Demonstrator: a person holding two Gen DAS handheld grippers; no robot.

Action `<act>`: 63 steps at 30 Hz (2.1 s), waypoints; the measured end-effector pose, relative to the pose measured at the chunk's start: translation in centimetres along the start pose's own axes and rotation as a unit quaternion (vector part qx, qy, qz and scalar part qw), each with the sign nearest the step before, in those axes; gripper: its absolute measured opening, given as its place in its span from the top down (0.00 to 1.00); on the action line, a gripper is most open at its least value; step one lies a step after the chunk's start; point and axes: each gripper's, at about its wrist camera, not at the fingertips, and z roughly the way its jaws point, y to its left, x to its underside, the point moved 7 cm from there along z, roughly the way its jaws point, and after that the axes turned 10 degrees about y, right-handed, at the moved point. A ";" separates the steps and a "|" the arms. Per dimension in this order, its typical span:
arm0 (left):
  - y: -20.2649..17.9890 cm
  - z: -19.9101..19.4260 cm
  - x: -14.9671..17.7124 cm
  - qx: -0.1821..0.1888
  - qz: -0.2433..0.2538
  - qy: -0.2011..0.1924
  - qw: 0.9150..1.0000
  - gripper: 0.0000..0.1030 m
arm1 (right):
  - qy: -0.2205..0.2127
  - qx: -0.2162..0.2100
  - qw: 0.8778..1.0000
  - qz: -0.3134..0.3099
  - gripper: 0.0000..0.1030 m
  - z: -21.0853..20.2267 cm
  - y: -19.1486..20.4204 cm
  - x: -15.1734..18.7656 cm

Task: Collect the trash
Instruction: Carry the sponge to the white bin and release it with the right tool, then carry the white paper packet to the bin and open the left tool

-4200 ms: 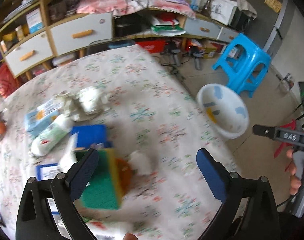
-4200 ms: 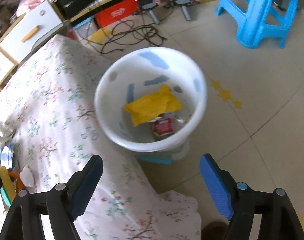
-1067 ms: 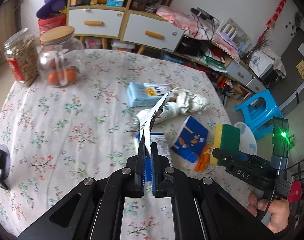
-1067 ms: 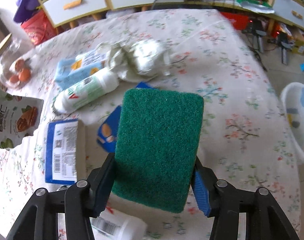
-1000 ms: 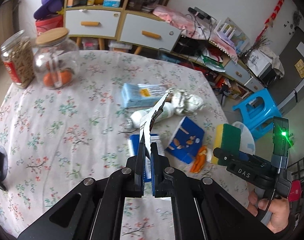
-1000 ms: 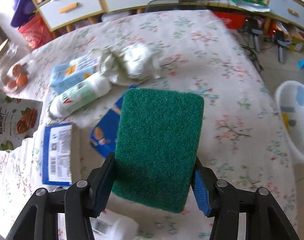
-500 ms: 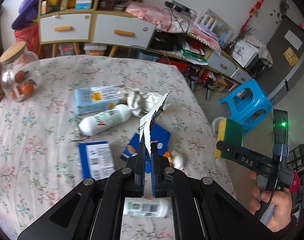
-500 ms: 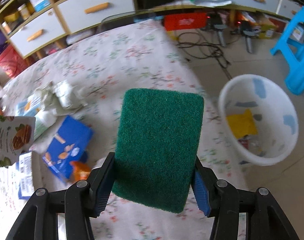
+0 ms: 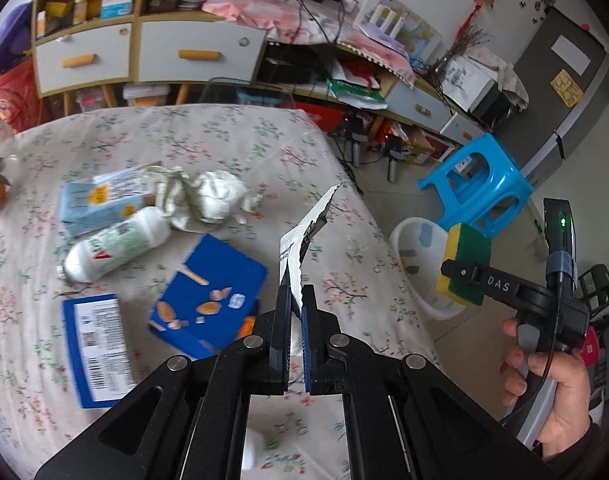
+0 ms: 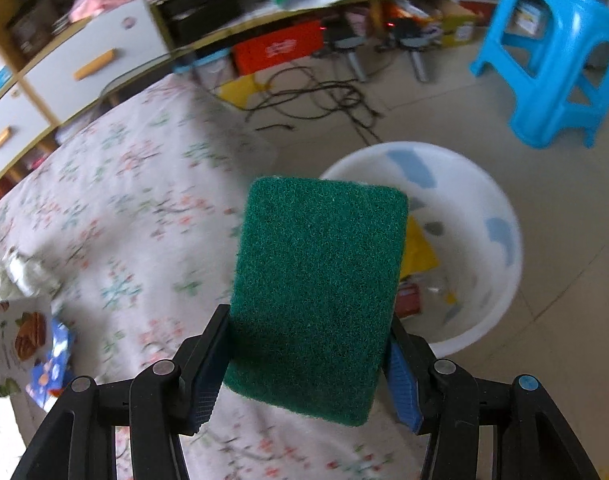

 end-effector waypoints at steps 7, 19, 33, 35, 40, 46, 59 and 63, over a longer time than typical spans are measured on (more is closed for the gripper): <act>-2.9 2.3 -0.4 0.023 0.017 0.009 1.000 0.96 | -0.023 0.004 0.999 0.038 0.38 0.1 -4.2 -1.7; -8.4 7.2 -0.5 0.060 0.050 0.045 0.996 0.96 | -0.020 0.005 0.998 0.066 0.26 -1.7 -8.7 -1.6; -14.3 12.1 -2.2 0.068 0.068 0.071 0.993 0.96 | -0.013 0.020 0.996 0.084 0.25 -3.6 -14.4 -0.2; -15.4 12.6 -2.4 0.063 0.078 0.071 0.992 0.96 | -0.013 0.020 0.996 0.085 0.25 -3.8 -14.8 -0.1; -17.4 13.5 -2.9 0.048 0.101 0.068 0.991 0.96 | -0.014 0.020 0.996 0.087 0.25 -4.2 -15.8 0.2; -19.3 13.9 -3.1 0.054 0.128 0.061 0.988 0.93 | -0.018 0.015 0.995 0.099 0.24 -4.8 -16.9 0.5; -17.8 12.0 -2.8 -0.037 0.156 0.035 0.987 0.15 | -0.035 -0.006 0.994 0.102 0.21 -6.5 -16.4 0.4; -16.7 11.1 -2.8 -0.046 0.155 0.031 0.986 0.09 | -0.033 -0.007 0.995 0.094 0.21 -6.5 -15.4 0.5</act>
